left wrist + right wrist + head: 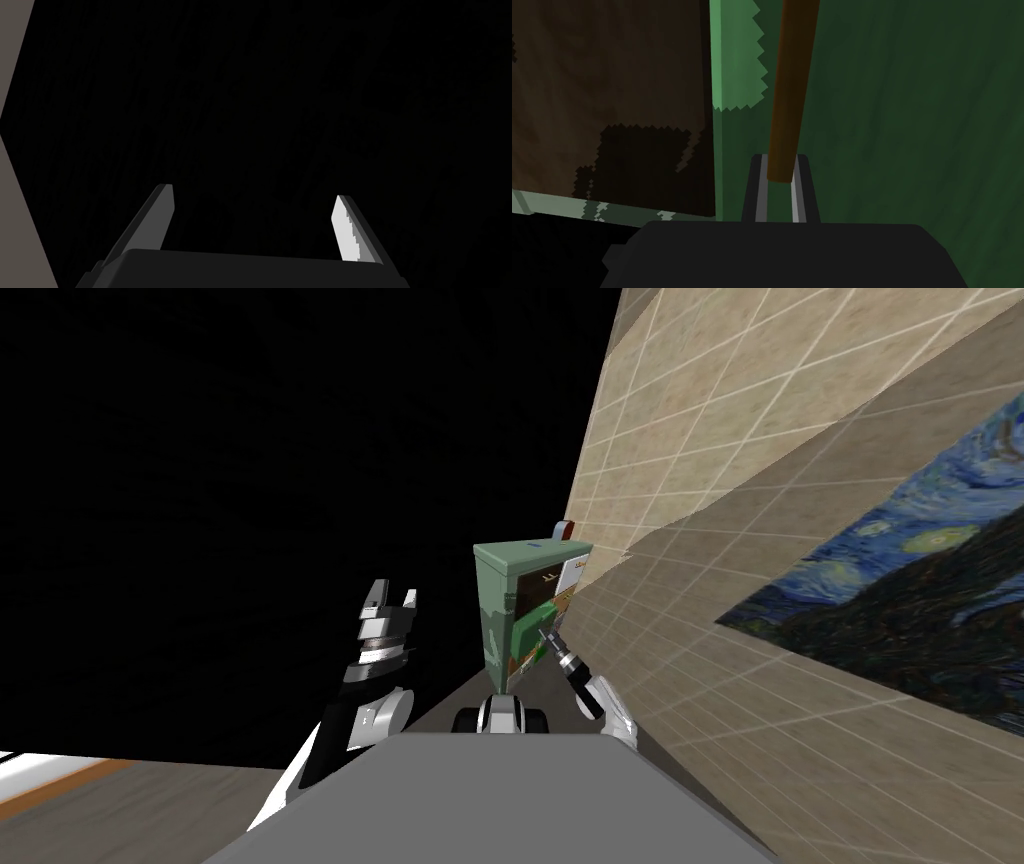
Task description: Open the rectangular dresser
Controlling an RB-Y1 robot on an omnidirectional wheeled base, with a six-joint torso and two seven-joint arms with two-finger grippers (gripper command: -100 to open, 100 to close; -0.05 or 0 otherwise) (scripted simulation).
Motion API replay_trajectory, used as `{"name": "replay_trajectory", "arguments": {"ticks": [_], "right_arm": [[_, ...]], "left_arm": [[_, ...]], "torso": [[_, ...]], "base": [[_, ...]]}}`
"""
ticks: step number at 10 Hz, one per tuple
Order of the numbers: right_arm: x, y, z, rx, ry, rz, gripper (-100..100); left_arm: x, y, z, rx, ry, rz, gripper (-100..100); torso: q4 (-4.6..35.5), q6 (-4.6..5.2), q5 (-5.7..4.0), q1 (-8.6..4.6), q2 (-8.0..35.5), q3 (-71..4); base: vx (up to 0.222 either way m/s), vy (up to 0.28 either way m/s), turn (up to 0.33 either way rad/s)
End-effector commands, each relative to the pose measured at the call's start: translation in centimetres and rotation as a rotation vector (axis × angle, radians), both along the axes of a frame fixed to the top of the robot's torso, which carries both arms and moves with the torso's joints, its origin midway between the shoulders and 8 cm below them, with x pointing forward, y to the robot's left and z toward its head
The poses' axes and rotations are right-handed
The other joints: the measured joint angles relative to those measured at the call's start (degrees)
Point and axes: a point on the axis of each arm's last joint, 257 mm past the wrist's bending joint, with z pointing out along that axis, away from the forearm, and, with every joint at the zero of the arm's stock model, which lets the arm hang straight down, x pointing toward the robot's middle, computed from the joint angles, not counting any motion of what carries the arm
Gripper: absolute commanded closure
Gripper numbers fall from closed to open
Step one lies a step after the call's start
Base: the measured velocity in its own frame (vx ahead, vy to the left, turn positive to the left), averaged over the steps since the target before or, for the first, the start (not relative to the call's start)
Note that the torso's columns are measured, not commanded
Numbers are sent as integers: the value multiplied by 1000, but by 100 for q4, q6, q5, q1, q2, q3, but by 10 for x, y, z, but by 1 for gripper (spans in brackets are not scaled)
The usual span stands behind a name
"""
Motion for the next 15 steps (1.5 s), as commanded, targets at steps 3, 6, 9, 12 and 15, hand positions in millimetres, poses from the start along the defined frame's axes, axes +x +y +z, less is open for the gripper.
{"name": "replay_trajectory", "arguments": {"ticks": [3,6,9,12,15], "right_arm": [[-3,-5,1,-3,3,7,100],[9,-18,14,-6,12,2,-100],[23,-30,30,-6,13,-6,-100],[36,-43,48,-5,10,-15,-100],[36,-45,44,-5,26,-18,0]], "left_arm": [[0,0,0,0,0,0,0],[0,0,0,0,0,0,0],[0,0,0,0,0,0,0],[0,0,0,0,0,0,0],[0,0,0,0,0,0,0]], "torso": [[-9,-13,13,42,-39,-28],[-11,-11,8,42,-38,-22],[-29,-12,3,30,-66,-41],[-19,-10,-3,11,-34,-20],[4,-7,11,27,-18,-12]], "base": [[-118,-85,-32],[-105,-49,12],[-39,61,27],[-48,26,35],[-29,16,9]]}}
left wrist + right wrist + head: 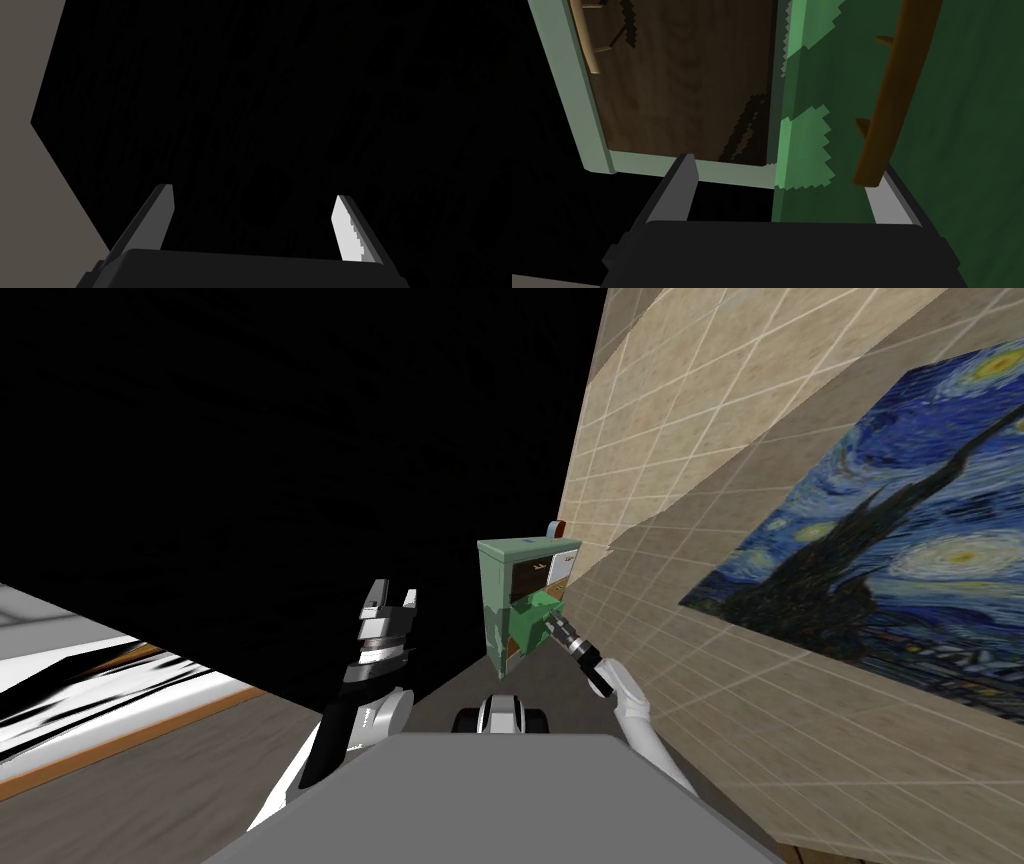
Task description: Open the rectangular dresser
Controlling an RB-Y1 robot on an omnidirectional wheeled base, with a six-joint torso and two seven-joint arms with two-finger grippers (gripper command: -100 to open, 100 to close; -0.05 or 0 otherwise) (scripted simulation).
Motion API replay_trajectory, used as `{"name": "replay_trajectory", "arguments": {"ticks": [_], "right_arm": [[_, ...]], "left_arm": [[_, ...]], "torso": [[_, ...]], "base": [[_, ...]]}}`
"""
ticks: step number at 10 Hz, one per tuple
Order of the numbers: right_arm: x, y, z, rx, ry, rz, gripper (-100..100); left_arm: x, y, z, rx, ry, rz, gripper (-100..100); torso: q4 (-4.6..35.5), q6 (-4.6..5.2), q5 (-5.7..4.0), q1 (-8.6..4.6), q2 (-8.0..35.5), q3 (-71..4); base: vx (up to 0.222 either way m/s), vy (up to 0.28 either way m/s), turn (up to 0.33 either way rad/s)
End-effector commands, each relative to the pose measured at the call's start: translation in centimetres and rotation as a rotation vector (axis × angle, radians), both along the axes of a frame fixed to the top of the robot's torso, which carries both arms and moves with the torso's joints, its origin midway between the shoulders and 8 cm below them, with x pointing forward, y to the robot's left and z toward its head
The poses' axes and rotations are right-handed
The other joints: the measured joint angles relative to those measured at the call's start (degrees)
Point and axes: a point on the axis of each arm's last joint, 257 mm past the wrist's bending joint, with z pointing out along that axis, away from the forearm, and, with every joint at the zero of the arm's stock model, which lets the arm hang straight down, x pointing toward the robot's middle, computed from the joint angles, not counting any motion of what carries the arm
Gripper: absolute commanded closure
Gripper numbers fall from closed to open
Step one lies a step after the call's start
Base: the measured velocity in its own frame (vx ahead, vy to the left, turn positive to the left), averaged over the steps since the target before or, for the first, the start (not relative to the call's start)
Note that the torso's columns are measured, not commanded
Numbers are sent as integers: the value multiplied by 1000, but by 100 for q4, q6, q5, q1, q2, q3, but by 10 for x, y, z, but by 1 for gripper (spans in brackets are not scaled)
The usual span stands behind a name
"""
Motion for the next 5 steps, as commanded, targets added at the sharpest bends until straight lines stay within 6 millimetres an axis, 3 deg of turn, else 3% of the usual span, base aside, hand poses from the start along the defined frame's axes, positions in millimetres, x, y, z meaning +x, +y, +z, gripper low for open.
{"name": "replay_trajectory", "arguments": {"ticks": [1,5], "right_arm": [[0,-1,-2,-1,3,-2,0],[-1,-2,-4,-2,9,-5,0]], "left_arm": [[0,0,0,0,0,0,0],[0,0,0,0,0,0,0]], "torso": [[-7,-4,-3,1,-7,-4],[-20,-3,-8,-2,-17,-10]], "base": [[0,0,0],[0,0,0]]}}
